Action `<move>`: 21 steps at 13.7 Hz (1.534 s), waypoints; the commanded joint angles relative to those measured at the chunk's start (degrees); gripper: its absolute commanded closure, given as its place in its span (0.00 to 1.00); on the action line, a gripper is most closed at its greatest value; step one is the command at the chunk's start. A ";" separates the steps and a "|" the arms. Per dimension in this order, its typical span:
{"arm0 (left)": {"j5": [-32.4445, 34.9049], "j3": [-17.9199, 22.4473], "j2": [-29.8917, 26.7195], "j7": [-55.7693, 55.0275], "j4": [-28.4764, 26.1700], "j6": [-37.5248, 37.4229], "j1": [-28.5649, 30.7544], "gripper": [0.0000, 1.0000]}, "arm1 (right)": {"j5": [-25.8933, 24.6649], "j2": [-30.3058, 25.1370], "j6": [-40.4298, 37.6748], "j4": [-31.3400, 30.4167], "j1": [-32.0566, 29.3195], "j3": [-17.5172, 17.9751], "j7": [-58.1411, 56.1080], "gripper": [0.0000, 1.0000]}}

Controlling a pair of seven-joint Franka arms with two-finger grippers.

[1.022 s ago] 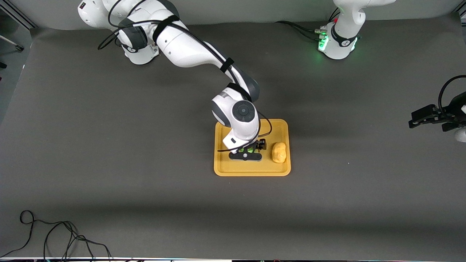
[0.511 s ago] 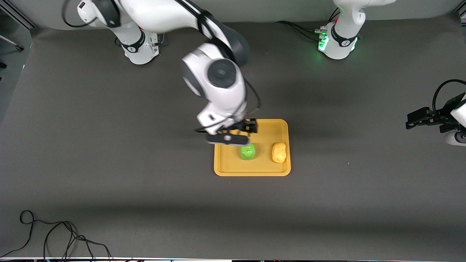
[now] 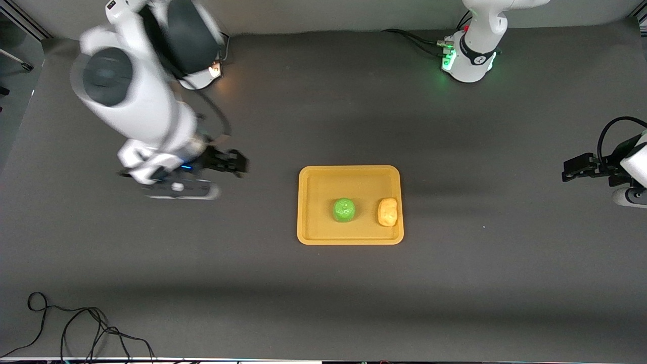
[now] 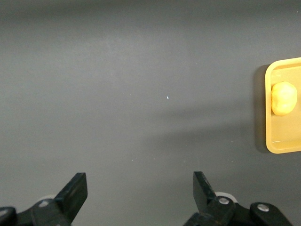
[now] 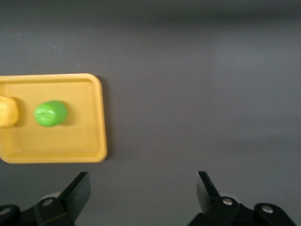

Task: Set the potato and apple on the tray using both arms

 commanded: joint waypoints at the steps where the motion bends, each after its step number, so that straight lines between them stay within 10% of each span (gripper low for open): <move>1: 0.93 0.36 0.20 0.87 0.61 1.59 0.26 0.00 | -1.76 -9.72 1.66 -11.42 -4.96 0.50 -6.22 0.00; 10: 0.05 0.45 0.20 0.96 0.78 1.07 1.14 0.00 | -3.78 -15.09 2.27 -18.11 -41.95 20.07 -19.16 0.00; 21: 0.14 0.37 1.07 -0.44 0.34 0.45 -0.27 0.00 | -7.21 -15.98 3.68 -18.12 -41.11 20.36 -18.81 0.00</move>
